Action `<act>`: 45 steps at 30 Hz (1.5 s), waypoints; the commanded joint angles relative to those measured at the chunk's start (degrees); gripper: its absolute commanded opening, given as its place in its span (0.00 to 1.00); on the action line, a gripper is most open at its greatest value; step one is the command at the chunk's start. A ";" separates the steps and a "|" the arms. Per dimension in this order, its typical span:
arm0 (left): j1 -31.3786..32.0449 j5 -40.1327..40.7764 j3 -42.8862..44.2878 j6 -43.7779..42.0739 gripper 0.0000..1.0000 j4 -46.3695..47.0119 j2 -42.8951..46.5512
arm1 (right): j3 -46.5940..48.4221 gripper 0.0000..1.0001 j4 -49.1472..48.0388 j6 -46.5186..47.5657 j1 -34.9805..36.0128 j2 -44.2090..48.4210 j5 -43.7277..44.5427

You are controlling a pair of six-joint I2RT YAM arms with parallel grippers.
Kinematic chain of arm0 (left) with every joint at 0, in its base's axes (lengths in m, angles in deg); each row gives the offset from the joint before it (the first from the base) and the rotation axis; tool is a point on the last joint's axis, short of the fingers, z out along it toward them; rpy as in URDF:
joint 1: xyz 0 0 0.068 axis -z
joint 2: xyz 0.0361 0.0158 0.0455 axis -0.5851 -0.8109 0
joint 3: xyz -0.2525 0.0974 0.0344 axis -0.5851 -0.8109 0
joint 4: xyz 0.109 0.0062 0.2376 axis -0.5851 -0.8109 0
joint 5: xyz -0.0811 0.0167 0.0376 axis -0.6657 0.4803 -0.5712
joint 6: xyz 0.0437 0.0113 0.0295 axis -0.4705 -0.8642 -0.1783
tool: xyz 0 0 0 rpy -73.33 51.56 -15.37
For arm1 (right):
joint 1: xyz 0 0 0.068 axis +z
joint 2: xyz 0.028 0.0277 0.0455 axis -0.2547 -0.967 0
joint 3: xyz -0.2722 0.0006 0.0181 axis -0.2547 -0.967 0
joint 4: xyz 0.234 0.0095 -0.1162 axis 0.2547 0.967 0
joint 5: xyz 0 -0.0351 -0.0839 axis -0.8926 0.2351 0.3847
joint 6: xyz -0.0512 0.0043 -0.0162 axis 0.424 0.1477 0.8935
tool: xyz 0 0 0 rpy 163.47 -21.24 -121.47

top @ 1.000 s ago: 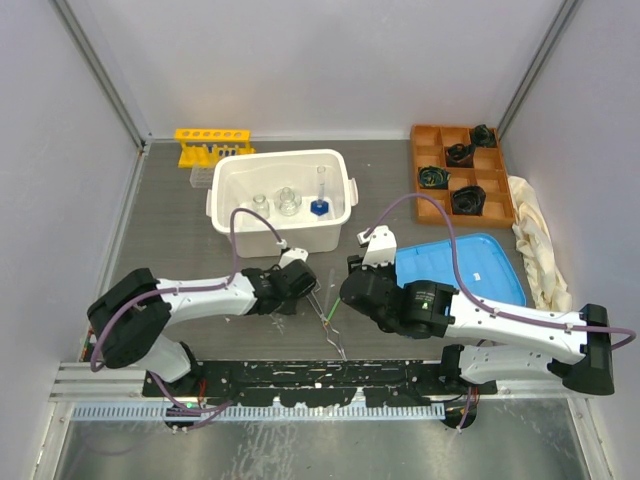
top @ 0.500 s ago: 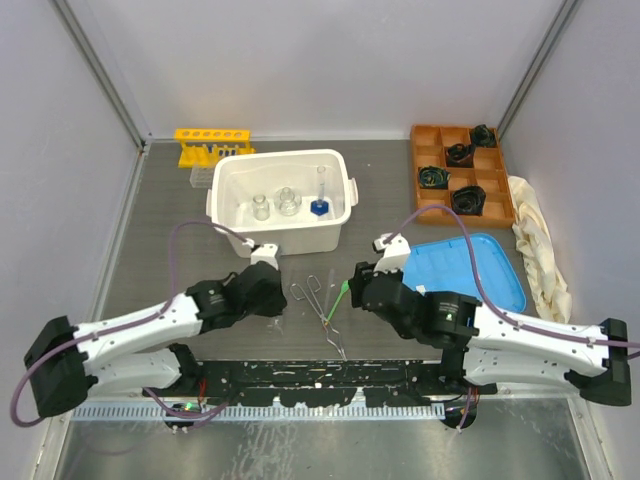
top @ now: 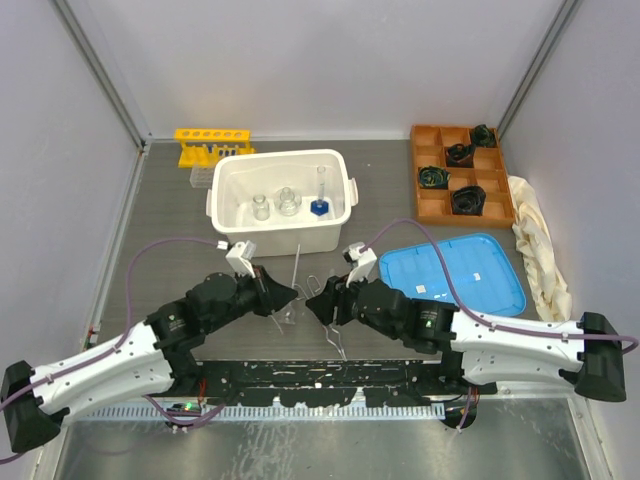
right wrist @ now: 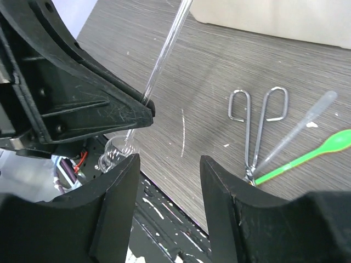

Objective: Organize the chemistry lab equipment
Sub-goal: Pick up the chemistry item at the center of the board.

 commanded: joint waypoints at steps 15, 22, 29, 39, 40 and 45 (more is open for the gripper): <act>0.12 -4.51 -5.38 1.99 0.02 12.95 14.55 | 5.36 0.50 -12.15 8.36 0.26 2.40 2.17; 0.20 -5.65 -7.41 2.75 0.02 14.58 17.97 | 3.75 0.50 -16.46 8.05 -2.17 3.19 -3.60; 0.17 -7.34 -7.79 2.46 0.02 16.68 18.04 | -0.42 0.50 -25.98 2.24 -12.37 3.53 -21.99; 0.25 -8.70 -7.66 2.00 0.02 19.79 15.17 | 1.11 0.50 -33.64 -1.92 -15.19 -4.46 -34.49; 0.24 -8.79 -7.69 2.01 0.02 20.22 14.91 | 1.10 0.50 -34.09 -2.21 -15.15 -4.98 -34.73; 0.21 -9.01 -7.15 1.51 0.02 20.84 14.80 | 0.57 0.49 -35.21 -2.40 -15.13 -6.31 -34.99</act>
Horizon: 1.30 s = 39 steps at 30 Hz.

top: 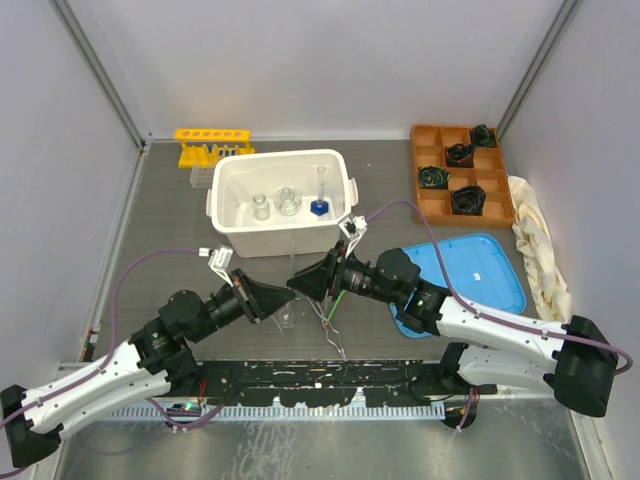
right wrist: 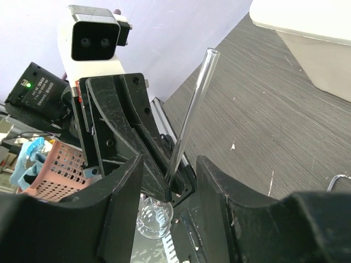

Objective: Organize the chemistry lab equipment
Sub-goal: Pick up the chemistry item at the center of the board, then place the chemistry item in the storage box.

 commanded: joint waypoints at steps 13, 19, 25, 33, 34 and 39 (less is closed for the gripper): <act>0.19 -1.32 0.67 -0.38 0.02 7.44 0.29 | 0.76 0.33 -7.50 -0.95 -0.23 -2.12 -2.40; 0.21 -1.11 0.32 -0.20 0.02 7.62 0.37 | 0.49 0.16 -7.41 -0.71 -0.20 -1.80 -1.70; 0.22 -0.94 -0.62 0.40 0.02 7.63 0.51 | 0.56 0.01 -6.86 -0.39 -0.24 -1.50 -1.14; 0.25 1.76 0.69 -1.33 0.48 -0.12 3.11 | 2.36 0.01 -1.03 2.53 -0.23 0.62 0.85; 0.23 2.46 1.43 -2.03 0.53 -2.27 3.59 | 2.82 0.01 0.65 3.23 -0.28 1.01 1.49; 0.21 7.82 5.75 -6.25 0.64 -12.58 6.76 | 8.07 0.01 10.87 7.44 -0.28 2.60 4.38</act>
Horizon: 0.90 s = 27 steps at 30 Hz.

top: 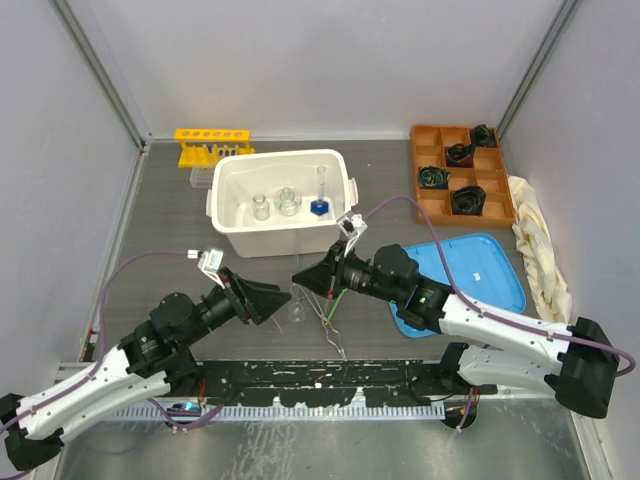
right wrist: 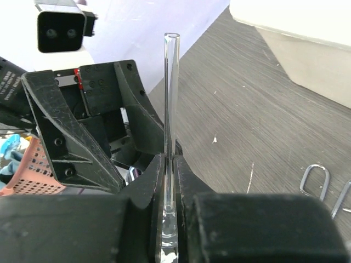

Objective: Organize the chemistry lab equipment
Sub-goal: Place the chemistry item in the storage box.

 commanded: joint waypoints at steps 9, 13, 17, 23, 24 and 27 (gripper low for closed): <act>0.14 25.53 21.69 -11.35 0.58 -29.13 -0.38 | 31.83 0.01 37.40 22.63 -0.14 -6.44 15.23; 0.05 28.49 33.72 -16.70 0.59 -35.50 -13.70 | 43.92 0.01 45.11 30.54 -2.53 -14.95 18.59; -3.24 27.27 44.60 -23.00 0.61 -37.79 -28.65 | 55.83 0.01 49.10 33.90 -10.17 -23.96 13.40; -28.48 0.32 58.16 -19.46 0.59 -37.65 -43.41 | 80.53 0.01 59.09 34.69 -20.55 -42.16 6.62; -31.39 -2.34 60.54 -18.88 0.58 -38.03 -46.07 | 85.65 0.01 61.74 35.16 -21.16 -45.89 6.30; -36.59 -4.08 69.55 -17.99 0.58 -41.73 -54.75 | 102.49 0.01 69.50 37.42 -21.75 -56.56 6.88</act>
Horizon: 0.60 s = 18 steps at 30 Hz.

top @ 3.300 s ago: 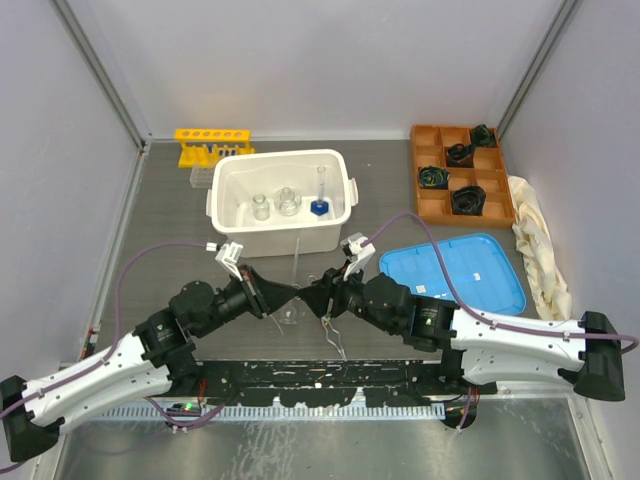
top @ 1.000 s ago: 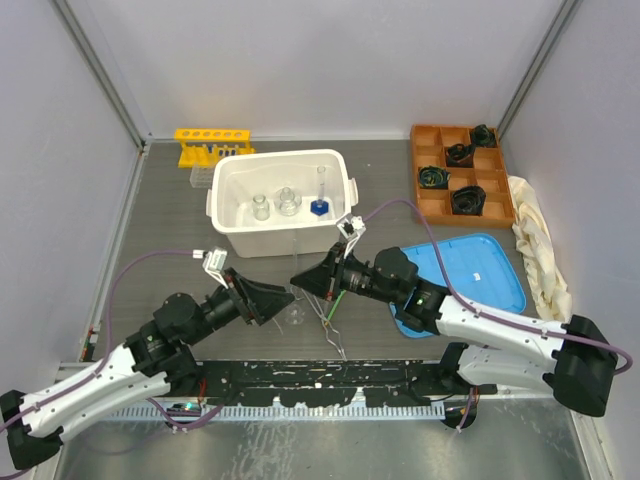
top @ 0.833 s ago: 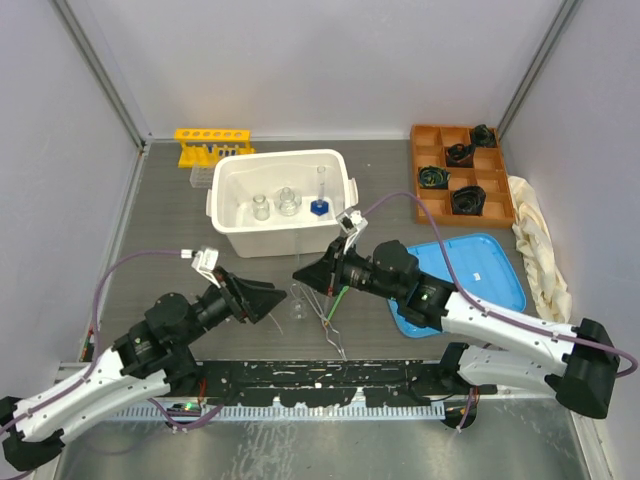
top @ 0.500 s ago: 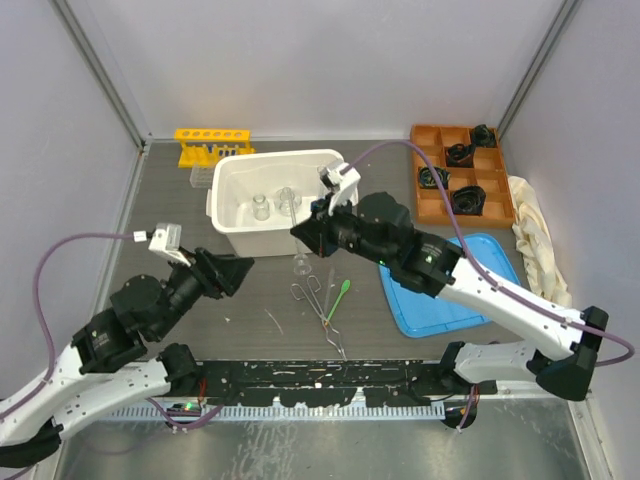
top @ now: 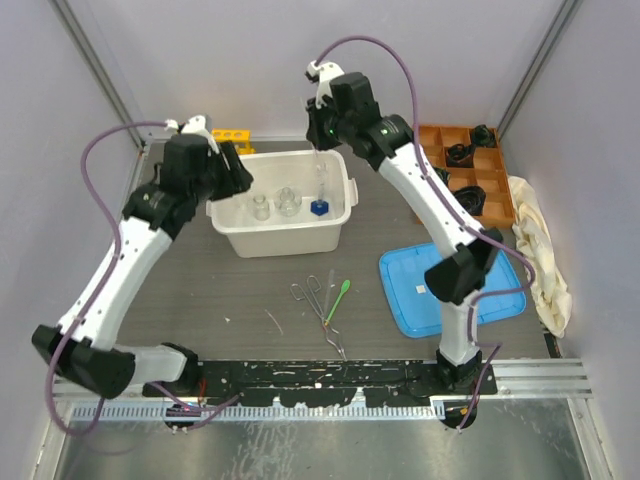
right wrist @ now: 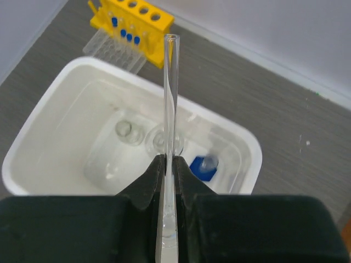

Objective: Organize the chemistry lab equipment
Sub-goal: Place the chemistry item in the storage box.

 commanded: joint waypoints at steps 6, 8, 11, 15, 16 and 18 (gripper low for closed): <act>-13.77 -17.15 25.78 5.91 0.57 -7.36 -19.85 | 12.34 0.01 4.02 7.18 -0.22 -9.77 -3.71; -16.60 -21.17 28.48 7.35 0.56 -7.42 -23.37 | 9.37 0.01 1.95 8.97 0.23 -8.17 -4.01; -20.70 -26.67 30.29 10.65 0.53 -5.78 -27.52 | 6.59 0.01 1.06 13.89 2.28 -6.81 -2.89; -23.40 -31.45 28.57 14.72 0.47 -1.17 -30.63 | 1.92 0.01 0.27 22.08 5.24 -6.00 -1.36; -23.50 -31.78 28.47 14.64 0.46 -0.98 -31.39 | 0.62 0.01 -0.02 23.38 5.78 -5.88 -1.42; -23.60 -32.60 28.21 13.79 0.46 -1.10 -32.40 | -1.75 0.01 -0.86 26.16 6.69 -5.60 -1.35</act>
